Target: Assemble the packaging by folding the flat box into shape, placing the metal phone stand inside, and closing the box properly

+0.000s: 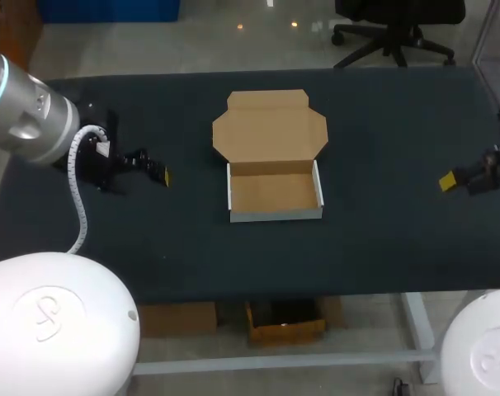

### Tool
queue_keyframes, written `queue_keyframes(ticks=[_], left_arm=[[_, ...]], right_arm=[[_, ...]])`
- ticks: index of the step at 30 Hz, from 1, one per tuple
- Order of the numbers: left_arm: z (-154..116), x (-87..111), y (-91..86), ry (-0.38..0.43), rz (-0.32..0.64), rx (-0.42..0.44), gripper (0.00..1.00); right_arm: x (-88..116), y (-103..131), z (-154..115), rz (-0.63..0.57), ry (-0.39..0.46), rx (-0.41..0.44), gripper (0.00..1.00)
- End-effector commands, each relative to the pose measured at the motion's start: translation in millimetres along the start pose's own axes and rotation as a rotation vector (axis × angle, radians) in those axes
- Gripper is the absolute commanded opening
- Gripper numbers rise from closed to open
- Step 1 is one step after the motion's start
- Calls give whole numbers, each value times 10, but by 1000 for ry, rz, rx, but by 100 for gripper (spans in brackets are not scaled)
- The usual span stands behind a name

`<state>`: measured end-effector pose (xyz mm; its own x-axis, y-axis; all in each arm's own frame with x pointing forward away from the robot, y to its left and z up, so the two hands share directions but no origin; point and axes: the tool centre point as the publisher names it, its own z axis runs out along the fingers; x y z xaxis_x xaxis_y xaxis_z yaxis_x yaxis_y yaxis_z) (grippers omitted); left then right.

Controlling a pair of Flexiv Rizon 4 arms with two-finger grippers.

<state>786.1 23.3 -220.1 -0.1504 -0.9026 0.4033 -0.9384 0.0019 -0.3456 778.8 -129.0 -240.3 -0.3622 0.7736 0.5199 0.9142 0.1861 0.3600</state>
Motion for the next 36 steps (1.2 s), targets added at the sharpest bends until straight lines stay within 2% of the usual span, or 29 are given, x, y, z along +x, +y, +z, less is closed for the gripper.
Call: queue_keyframes(ticks=[1, 11, 17, 27, 36], left_arm=[[44, 8, -47, -6, -3, -7, 100], [154, -65, -159, -22, -28, -7, 100], [272, -180, -320, -56, -58, -6, 100], [512, -600, -726, -145, -92, -73, 100], [690, -991, -993, -202, -88, -139, 100]], right_arm=[[-13, -9, -8, 6, 4, 0, 100], [-13, -9, -8, 6, 4, 0, 100], [-13, -9, -8, 6, 4, 0, 100], [-13, -9, -8, 6, 4, 0, 100], [-13, -9, -8, 6, 4, 0, 100]])
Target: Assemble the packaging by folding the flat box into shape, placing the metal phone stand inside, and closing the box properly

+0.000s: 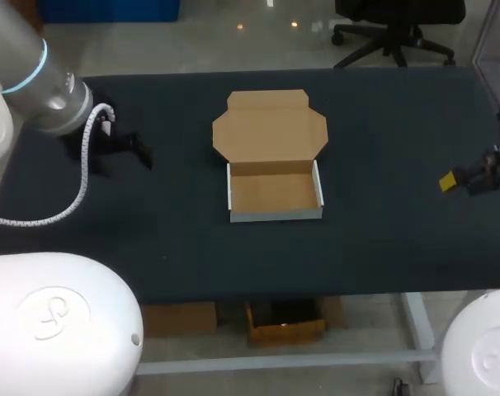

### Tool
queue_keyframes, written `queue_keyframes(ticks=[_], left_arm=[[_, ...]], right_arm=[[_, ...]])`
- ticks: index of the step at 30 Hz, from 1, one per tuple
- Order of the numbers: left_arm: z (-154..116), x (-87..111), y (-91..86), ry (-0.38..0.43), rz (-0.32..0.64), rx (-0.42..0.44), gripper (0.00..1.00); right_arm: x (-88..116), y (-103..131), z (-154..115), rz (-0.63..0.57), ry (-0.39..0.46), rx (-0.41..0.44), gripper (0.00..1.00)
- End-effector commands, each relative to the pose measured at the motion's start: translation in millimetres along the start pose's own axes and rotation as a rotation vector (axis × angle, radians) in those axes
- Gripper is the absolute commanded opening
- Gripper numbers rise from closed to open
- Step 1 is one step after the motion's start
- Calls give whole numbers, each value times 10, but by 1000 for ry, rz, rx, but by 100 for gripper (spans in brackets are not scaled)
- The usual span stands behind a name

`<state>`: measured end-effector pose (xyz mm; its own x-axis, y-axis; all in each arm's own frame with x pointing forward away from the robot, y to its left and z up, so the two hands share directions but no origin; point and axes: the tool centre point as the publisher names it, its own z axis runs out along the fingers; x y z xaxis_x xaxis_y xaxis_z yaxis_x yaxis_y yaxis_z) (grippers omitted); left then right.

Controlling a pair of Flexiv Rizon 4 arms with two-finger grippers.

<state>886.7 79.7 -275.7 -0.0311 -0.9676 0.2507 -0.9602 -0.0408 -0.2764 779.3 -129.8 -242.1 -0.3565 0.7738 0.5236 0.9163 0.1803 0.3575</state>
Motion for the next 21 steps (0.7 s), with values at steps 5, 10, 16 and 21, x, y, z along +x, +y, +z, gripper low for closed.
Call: queue_keyframes(ticks=[5, 10, 16, 21], left_arm=[[288, -274, -420, -47, -16, -154, 100], [386, -509, -554, -74, -21, -181, 100], [482, -764, -669, -104, -44, -193, 100], [534, -921, -761, -109, -58, -205, 100]], right_arm=[[5, -5, -18, 0, 2, 2, 100], [5, -5, -18, 0, 2, 2, 100], [5, -5, -18, 0, 2, 2, 100], [5, -5, -18, 0, 2, 2, 100]])
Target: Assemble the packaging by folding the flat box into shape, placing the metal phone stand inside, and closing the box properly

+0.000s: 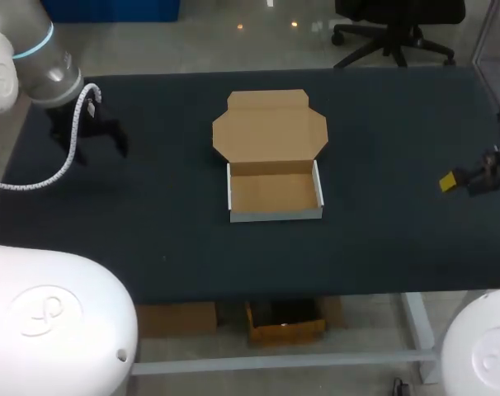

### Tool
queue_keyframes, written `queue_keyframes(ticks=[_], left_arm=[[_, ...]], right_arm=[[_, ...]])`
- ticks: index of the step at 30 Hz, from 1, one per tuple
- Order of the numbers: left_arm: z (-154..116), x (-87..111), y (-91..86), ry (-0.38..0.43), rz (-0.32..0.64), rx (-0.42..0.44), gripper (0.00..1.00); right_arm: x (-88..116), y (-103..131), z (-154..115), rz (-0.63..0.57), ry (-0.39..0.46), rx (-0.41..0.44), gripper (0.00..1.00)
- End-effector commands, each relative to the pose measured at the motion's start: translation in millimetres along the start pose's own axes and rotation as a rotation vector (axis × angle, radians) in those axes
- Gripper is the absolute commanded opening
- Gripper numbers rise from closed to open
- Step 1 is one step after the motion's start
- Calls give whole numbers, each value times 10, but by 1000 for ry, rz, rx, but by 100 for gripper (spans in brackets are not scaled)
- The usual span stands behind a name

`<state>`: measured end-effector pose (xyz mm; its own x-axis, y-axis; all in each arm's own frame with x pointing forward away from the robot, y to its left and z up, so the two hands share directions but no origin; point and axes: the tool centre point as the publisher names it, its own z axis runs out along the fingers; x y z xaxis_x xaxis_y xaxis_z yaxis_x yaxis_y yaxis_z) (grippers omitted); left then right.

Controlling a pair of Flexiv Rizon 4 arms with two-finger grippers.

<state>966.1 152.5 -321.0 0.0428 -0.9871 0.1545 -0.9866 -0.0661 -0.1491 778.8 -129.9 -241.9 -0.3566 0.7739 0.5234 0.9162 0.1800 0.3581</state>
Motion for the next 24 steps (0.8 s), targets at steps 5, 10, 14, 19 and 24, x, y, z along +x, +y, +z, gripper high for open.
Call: queue_keyframes(ticks=[5, 10, 14, 19, 24], left_arm=[[89, -117, -140, 1, 8, -91, 100], [89, -117, -140, 1, 8, -91, 100], [89, -117, -140, 1, 8, -91, 100], [89, -117, -140, 1, 8, -91, 100], [89, -117, -140, 1, 8, -91, 100]], right_arm=[[3, -1, -15, 0, 2, 2, 100], [3, -1, -15, 0, 2, 2, 100], [3, -1, -15, 0, 2, 2, 100], [3, -1, -15, 0, 2, 2, 100], [3, -1, -15, 0, 2, 2, 100]])
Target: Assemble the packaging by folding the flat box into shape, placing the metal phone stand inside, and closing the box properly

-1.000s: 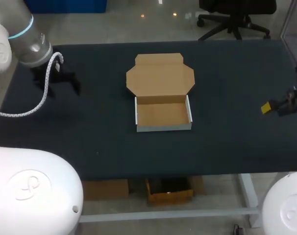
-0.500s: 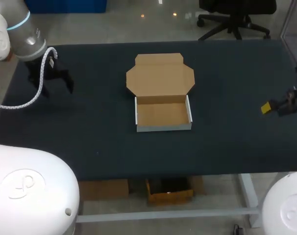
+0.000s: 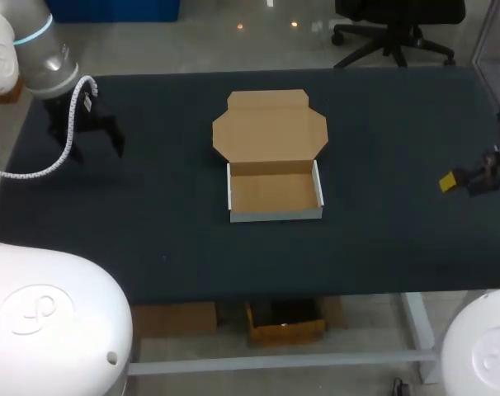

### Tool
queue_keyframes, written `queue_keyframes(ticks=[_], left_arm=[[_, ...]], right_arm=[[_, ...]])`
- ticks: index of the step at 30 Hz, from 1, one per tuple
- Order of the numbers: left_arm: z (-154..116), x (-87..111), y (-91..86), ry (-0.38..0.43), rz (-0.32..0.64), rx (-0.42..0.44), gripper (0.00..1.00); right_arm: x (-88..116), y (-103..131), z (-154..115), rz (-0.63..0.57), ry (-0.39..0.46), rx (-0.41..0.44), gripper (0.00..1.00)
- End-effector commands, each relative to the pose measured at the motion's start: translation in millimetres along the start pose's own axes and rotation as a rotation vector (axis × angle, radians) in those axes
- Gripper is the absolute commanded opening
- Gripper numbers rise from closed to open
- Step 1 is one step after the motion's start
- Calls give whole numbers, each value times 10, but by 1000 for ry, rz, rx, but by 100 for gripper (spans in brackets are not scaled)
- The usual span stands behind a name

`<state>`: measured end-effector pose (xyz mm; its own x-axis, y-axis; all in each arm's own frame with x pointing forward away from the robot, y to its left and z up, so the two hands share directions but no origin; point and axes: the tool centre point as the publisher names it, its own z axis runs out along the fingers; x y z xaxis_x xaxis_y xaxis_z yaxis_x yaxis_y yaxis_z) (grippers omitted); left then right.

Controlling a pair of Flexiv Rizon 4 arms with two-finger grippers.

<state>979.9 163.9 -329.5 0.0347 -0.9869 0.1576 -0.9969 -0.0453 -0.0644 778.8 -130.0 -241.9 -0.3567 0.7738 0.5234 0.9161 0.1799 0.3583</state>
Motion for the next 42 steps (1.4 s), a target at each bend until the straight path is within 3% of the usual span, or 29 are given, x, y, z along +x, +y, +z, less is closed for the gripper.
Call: queue_keyframes(ticks=[1, 6, 27, 42], left_arm=[[-1, 2, -9, -3, 0, -3, 100], [102, -36, -90, -4, 25, -26, 100], [226, -668, -611, -42, 33, 1, 100], [360, -903, -1005, -94, 51, -6, 100]], right_arm=[[3, -1, -14, 0, 2, 2, 100], [3, -1, -14, 0, 2, 2, 100], [3, -1, -14, 0, 2, 2, 100], [3, -1, -14, 0, 2, 2, 100]])
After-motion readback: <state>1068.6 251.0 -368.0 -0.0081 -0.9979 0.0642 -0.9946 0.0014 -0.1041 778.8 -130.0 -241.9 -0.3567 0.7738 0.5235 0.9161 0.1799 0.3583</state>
